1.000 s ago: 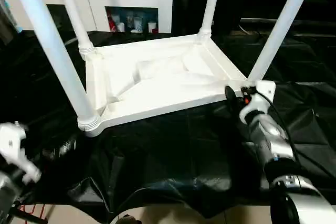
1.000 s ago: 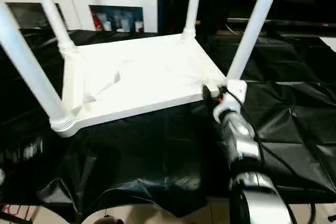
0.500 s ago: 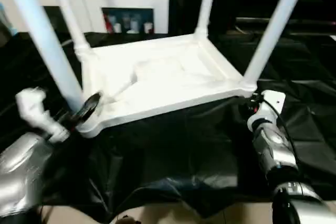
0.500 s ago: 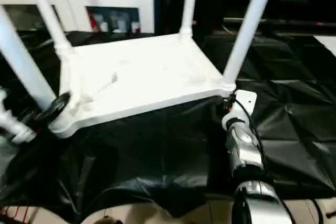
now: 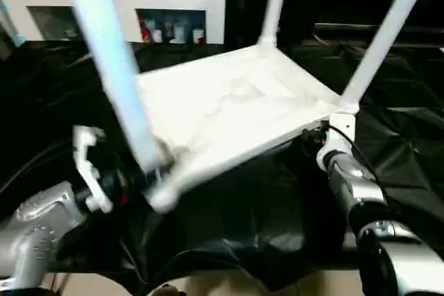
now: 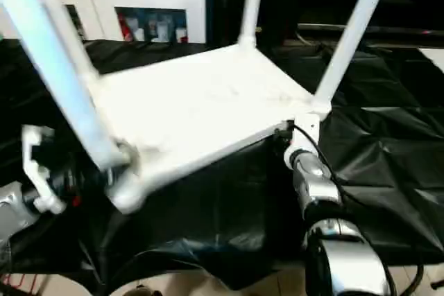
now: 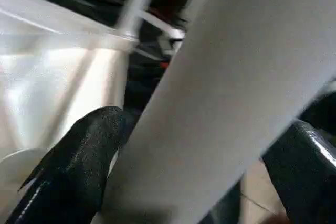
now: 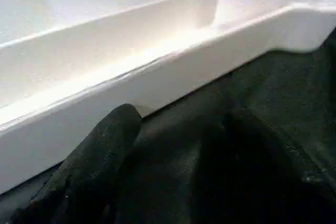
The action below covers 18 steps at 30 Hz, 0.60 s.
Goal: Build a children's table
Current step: Rotate table base
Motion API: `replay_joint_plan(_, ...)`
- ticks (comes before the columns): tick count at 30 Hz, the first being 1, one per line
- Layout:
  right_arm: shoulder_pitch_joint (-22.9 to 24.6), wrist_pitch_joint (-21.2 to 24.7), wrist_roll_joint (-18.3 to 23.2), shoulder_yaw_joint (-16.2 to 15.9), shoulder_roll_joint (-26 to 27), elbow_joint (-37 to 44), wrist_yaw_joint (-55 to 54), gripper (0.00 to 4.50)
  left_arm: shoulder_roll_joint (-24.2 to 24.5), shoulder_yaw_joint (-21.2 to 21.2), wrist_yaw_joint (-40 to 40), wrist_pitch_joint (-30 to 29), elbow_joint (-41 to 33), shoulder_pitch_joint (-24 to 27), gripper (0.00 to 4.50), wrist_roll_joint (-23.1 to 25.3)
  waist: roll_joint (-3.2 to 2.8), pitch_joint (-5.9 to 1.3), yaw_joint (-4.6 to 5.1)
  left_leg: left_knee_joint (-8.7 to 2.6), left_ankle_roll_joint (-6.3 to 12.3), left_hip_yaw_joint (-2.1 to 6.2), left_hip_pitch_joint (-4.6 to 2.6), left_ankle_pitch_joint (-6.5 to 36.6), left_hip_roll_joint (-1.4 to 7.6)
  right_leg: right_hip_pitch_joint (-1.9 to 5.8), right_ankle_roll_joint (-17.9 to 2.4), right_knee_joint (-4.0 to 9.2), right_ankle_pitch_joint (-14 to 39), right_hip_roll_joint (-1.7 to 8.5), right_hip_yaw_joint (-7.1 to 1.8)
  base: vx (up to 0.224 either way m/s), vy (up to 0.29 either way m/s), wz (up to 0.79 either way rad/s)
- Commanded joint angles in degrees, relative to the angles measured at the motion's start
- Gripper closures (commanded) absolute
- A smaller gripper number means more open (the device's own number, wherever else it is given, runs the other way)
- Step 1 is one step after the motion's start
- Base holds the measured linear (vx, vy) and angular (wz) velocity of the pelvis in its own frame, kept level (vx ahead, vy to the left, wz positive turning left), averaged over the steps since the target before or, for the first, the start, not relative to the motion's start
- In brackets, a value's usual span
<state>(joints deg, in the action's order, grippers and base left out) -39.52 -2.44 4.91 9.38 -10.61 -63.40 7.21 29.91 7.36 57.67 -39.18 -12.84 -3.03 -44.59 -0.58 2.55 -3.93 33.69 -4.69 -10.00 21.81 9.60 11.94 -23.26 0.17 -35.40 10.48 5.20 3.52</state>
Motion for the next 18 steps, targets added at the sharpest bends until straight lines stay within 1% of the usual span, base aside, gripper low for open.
replay_joint_plan(1,-1.91,0.62,-0.29,-1.51,1.43,-0.41,1.76,1.35,-0.17,-1.77,0.74,-2.61,-3.02,-1.58,0.07,-2.65,-0.23,-3.27,0.23,-4.12,-1.36,-0.36,-0.99,16.83,0.3,2.32,-10.77,3.7,12.71,1.58,-1.88,0.0,0.0,0.0)
replay_joint_plan(2,-2.4,0.39,-0.48,-2.21,2.58,-0.65,3.16,1.35,-0.79,-2.63,0.11,-4.4,-4.51,-2.69,0.07,-4.86,-0.28,-3.33,0.43,-4.12,-1.36,-0.34,-0.95,16.71,0.33,2.41,-10.92,3.62,12.39,1.6,-1.87,0.0,0.0,0.0)
replay_joint_plan(3,-2.65,0.23,-0.54,-2.66,3.37,-0.69,4.41,1.35,-1.32,-3.08,-0.36,-5.21,-5.04,-3.44,0.07,-5.85,-0.22,-3.35,0.64,-4.07,-1.35,-0.32,-0.91,16.28,0.33,2.48,-11.22,3.58,11.78,1.63,-1.86,0.0,0.0,0.0)
replay_joint_plan(4,-2.83,0.36,-0.58,-3.12,4.15,-0.64,5.74,1.35,-1.95,-3.53,-0.67,-5.61,-5.33,-4.19,0.07,-6.41,-0.26,-3.31,0.9,-4.05,-1.24,-0.3,-0.77,16.26,0.29,2.59,-11.44,3.56,11.61,1.61,-1.85,0.0,0.0,0.0)
replay_joint_plan(5,-3.01,0.43,-0.63,-3.39,4.62,-0.78,6.68,1.35,-2.27,-3.81,-0.79,-5.72,-5.43,-4.64,0.07,-6.61,-0.24,-3.34,0.98,-3.98,-1.17,-0.34,-0.79,16.19,0.25,2.59,-11.55,3.54,11.5,1.6,-1.86,0.0,0.0,0.0)
replay_joint_plan(6,-3.22,0.33,-0.89,-4.38,5.72,-0.82,9.38,1.35,-3.16,-4.41,-1.15,-6.06,-5.35,-5.73,0.07,-7.0,-0.22,-3.34,1.17,-3.96,-0.96,-0.32,-0.73,15.97,0.26,2.68,-11.75,3.55,11.41,1.64,-1.88,0.0,0.0,0.0)
replay_joint_plan(7,-3.34,0.16,-1.16,-5.12,6.45,-0.85,11.34,1.35,-3.76,-4.79,-1.23,-6.41,-5.27,-6.47,0.07,-7.33,-0.11,-3.28,1.41,-3.94,-0.77,-0.33,-0.59,15.92,0.24,2.75,-11.9,3.56,11.66,1.62,-1.87,0.0,0.0,0.0)
replay_joint_plan(9,-3.41,0.46,-1.32,-6.38,7.91,-0.6,15.49,1.35,-5.18,-5.5,-1.6,-6.97,-4.81,-8.12,0.07,-7.88,-0.14,-3.24,1.69,-3.98,-0.75,-0.24,-0.5,16.24,0.29,2.87,-11.9,3.69,12.97,1.76,-1.92,0.0,0.0,0.0)
replay_joint_plan(10,-3.44,0.48,-1.47,-6.96,8.49,-0.49,17.07,1.35,-5.92,-5.99,-1.73,-6.93,-4.43,-9.04,0.07,-7.78,0.08,-3.2,1.95,-4.1,-0.85,-0.1,-0.28,16.31,0.33,3.08,-11.83,3.71,13.71,1.8,-1.85,0.0,0.0,0.0)
replay_joint_plan(11,-3.44,0.48,-1.47,-6.96,8.49,-0.49,17.07,1.35,-5.92,-5.99,-1.73,-6.93,-4.43,-9.04,0.07,-7.78,0.04,-3.16,1.94,-4.14,-0.93,-0.02,-0.23,16.38,0.33,3.12,-11.64,3.72,14.42,1.83,-1.82,0.0,0.0,0.0)
replay_joint_plan(12,-3.57,0.4,-2.13,-7.98,9.19,-0.61,18.63,1.35,-7.42,-6.76,-2.17,-7.23,-3.48,-10.77,0.07,-8.1,-0.02,-3.15,1.88,-4.1,-1.05,-0.04,-0.54,16.83,0.4,2.87,-11.49,3.89,15.44,1.88,-1.88,0.0,0.0,0.0)
replay_joint_plan(13,-3.59,0.33,-2.32,-8.17,9.27,-0.65,18.76,1.35,-7.77,-6.97,-2.28,-7.26,-3.28,-11.12,0.07,-8.13,0.0,-3.1,1.79,-4.02,-1.13,-0.12,-0.86,17.17,0.43,2.64,-11.84,3.97,15.33,1.85,-2.0,0.0,0.0,0.0)
replay_joint_plan(14,-3.65,0.17,-2.57,-8.5,9.51,-0.71,19.44,1.35,-8.49,-7.42,-2.51,-7.31,-2.81,-11.89,0.07,-8.17,-0.02,-3.09,1.8,-4.05,-1.16,-0.12,-0.87,17.28,0.43,2.64,-12.03,3.94,15.19,1.81,-2.01,0.0,0.0,0.0)
replay_joint_plan(15,-3.71,0.09,-2.56,-8.58,9.65,-0.76,20.02,1.35,-9.3,-7.9,-2.61,-7.26,-2.22,-12.69,0.07,-8.16,0.18,-3.14,1.68,-4.04,-1.08,-0.15,-0.89,16.92,0.44,2.67,-12.28,3.89,14.69,1.8,-2.03,0.0,0.0,0.0)
replay_joint_plan(16,-3.71,0.13,-2.37,-8.58,9.74,-0.68,20.77,1.35,-9.89,-8.37,-2.52,-7.31,-1.85,-13.34,0.07,-8.19,0.08,-3.15,1.6,-4.03,-1.02,-0.19,-1.04,16.84,0.46,2.6,-12.42,3.87,14.31,1.74,-2.04,0.0,0.0,0.0)
replay_joint_plan(17,-3.71,0.02,-2.49,-8.76,9.71,-0.64,20.98,1.35,-10.79,-9.03,-2.74,-6.89,-1.17,-14.18,0.07,-7.53,0.25,-3.18,1.58,-4.01,-0.96,-0.2,-1.02,16.7,0.48,2.64,-12.5,3.86,13.98,1.74,-2.04,0.0,0.0,0.0)
replay_joint_plan(18,-3.65,-0.04,-2.69,-8.76,9.65,-0.64,20.94,1.35,-12.69,-10.49,-2.94,-5.83,0.3,-15.71,0.07,-6.03,0.17,-3.21,1.4,-3.99,-0.93,-0.19,-1.05,16.16,0.48,2.69,-12.69,3.79,13.16,1.77,-2.03,0.0,0.0,0.0)
